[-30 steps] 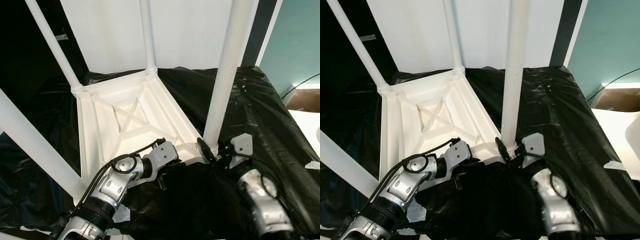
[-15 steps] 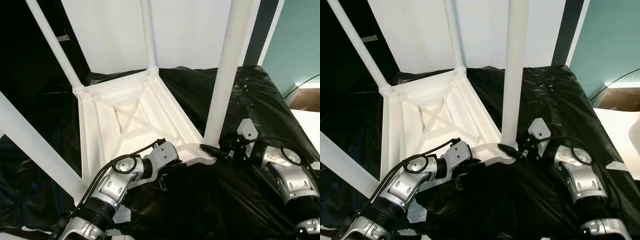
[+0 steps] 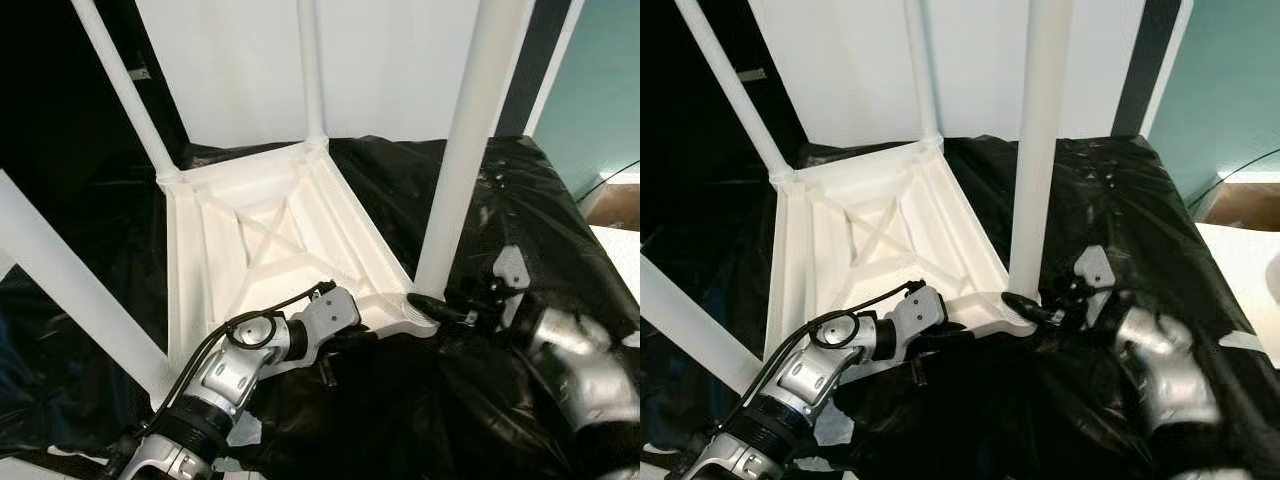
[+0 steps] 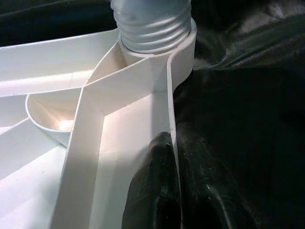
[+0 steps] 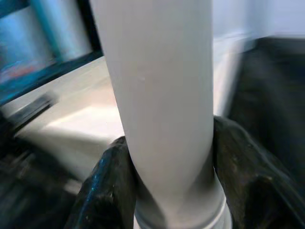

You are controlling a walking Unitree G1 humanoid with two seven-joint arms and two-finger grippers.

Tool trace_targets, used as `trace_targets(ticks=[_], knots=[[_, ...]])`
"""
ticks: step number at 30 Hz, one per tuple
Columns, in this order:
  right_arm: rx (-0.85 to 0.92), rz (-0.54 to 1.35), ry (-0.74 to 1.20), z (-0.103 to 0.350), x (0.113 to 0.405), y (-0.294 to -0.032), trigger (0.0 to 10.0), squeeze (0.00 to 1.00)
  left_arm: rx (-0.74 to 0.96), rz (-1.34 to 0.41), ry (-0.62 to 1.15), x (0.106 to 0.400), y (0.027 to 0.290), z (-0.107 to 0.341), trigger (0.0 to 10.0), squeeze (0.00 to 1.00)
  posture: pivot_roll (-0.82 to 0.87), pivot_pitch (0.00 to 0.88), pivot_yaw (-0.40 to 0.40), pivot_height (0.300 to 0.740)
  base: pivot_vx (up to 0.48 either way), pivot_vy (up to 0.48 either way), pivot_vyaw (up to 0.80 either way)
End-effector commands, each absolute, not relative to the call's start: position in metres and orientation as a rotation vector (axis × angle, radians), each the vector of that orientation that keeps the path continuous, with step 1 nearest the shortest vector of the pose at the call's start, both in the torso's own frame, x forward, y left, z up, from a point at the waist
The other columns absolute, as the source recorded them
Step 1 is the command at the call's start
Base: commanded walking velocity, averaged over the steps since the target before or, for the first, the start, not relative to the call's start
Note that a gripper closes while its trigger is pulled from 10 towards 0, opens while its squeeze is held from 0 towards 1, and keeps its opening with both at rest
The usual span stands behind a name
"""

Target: Building children table

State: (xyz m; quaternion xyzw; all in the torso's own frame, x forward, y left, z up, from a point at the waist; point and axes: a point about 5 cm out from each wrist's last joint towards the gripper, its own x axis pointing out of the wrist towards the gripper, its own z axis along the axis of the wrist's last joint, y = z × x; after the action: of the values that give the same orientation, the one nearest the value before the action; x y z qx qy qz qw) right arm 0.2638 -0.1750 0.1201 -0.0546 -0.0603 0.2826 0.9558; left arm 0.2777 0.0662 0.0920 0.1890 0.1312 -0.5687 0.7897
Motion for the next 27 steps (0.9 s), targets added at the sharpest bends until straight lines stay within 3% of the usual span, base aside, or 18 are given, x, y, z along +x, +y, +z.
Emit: trace_targets(ticks=[1,4,10,11,12,13,16,18,19,22,27], knots=[[-0.138,0.28,-0.144,0.121,0.26,-0.186,0.0,0.0,0.411,-1.166,0.485,0.268,0.083,0.055,10.0,0.15,-0.03,0.0,0.042,0.74,0.0,0.0,0.0],[-0.142,0.19,-0.167,0.125,0.259,-0.194,0.0,0.0,0.417,-1.166,0.488,0.269,0.085,0.055,10.0,0.15,-0.03,0.0,0.046,0.74,0.0,0.0,0.0],[-0.15,0.207,-0.155,0.125,0.257,-0.19,0.0,0.0,0.421,-1.166,0.489,0.27,0.085,0.055,10.0,0.15,-0.04,0.0,0.047,0.74,0.0,0.0,0.0],[-0.142,0.259,-0.129,0.122,0.258,-0.187,10.0,0.11,0.42,-1.167,0.488,0.27,0.084,0.055,10.0,0.15,-0.04,0.0,0.047,0.74,0.0,0.0,0.0],[-0.142,0.259,-0.129,0.122,0.258,-0.187,10.0,0.11,0.42,-1.167,0.488,0.27,0.084,0.055,10.0,0.15,-0.04,0.0,0.047,0.74,0.0,0.0,0.0],[-0.128,0.327,-0.106,0.119,0.259,-0.183,10.0,1.0,0.419,-1.168,0.487,0.27,0.083,0.055,10.0,0.15,-0.04,0.0,0.047,0.74,0.0,0.0,0.0],[-0.134,0.481,-0.063,0.114,0.261,-0.174,10.0,1.0,0.418,-1.172,0.488,0.269,0.083,0.054,10.0,0.15,-0.05,0.0,0.047,0.74,0.0,0.0,0.0],[-0.134,0.481,-0.063,0.114,0.261,-0.174,10.0,1.0,0.418,-1.172,0.488,0.269,0.083,0.054,10.0,0.15,-0.05,0.0,0.047,0.74,0.0,0.0,0.0],[-0.165,0.588,-0.054,0.114,0.265,-0.172,10.0,0.0,0.417,-1.172,0.489,0.269,0.083,0.054,10.0,0.15,-0.05,0.0,0.048,0.74,0.0,0.0,0.0],[-0.238,0.806,-0.018,0.123,0.276,-0.176,10.0,0.0,0.414,-1.174,0.49,0.269,0.082,0.053,10.0,0.15,-0.05,0.0,0.047,0.74,0.0,0.0,0.0],[-0.333,0.923,0.019,0.134,0.288,-0.188,10.0,0.0,0.409,-1.171,0.487,0.269,0.08,0.053,10.0,0.15,-0.04,0.0,0.034,0.74,0.0,0.0,0.0]])
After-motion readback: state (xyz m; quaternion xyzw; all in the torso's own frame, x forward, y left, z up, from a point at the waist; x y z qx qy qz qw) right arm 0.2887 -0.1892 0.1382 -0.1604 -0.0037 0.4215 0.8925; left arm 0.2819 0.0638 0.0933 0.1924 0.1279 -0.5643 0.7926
